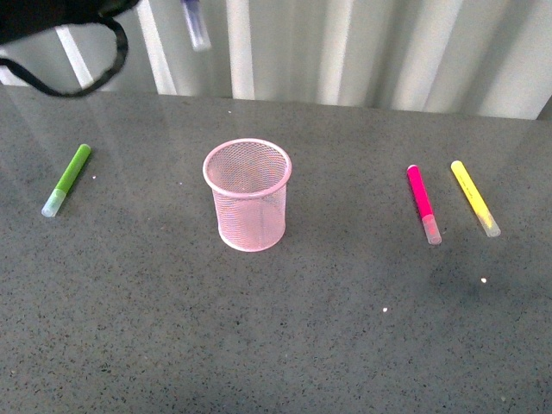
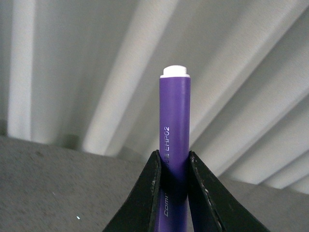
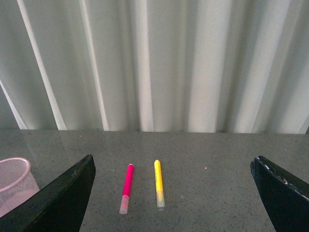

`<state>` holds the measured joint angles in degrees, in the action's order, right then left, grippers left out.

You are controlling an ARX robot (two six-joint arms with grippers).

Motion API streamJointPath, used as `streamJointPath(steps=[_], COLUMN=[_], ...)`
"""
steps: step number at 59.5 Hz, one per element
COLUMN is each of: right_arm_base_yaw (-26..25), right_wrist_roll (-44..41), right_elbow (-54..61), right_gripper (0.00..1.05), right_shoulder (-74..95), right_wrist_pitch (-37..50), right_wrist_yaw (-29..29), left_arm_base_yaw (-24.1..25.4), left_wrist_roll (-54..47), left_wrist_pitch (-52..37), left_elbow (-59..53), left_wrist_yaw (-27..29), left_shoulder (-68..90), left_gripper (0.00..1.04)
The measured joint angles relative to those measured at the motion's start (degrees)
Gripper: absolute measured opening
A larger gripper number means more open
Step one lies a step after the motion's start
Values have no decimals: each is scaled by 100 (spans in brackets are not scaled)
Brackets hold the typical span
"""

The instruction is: Insert purple and pink pens into pink cup

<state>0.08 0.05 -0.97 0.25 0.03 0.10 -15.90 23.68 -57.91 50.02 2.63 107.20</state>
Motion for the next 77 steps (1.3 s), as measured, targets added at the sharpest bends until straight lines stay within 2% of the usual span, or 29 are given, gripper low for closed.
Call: streamJointPath(steps=[13,21,49,77], right_arm_base_yaw=[0,0,0,0], right_wrist_roll=[-2,0,0,0], right_elbow=[0,0,0,0], right_gripper=[98,98,98,98], right_shoulder=[0,0,0,0], right_wrist_pitch=[0,0,0,0], right_wrist_yaw=[0,0,0,0], left_arm_base_yaw=[-490,-662,-767,-833], left_wrist_roll=[522,461,645,431], left_wrist_pitch=[-623,-885,-973,-1589], left_elbow=[-573,-675,-463,-411], left_wrist_yaw=[232,326,595,994], left_shoulder=[251,520,1250,1624], left_gripper=[13,13,13,13])
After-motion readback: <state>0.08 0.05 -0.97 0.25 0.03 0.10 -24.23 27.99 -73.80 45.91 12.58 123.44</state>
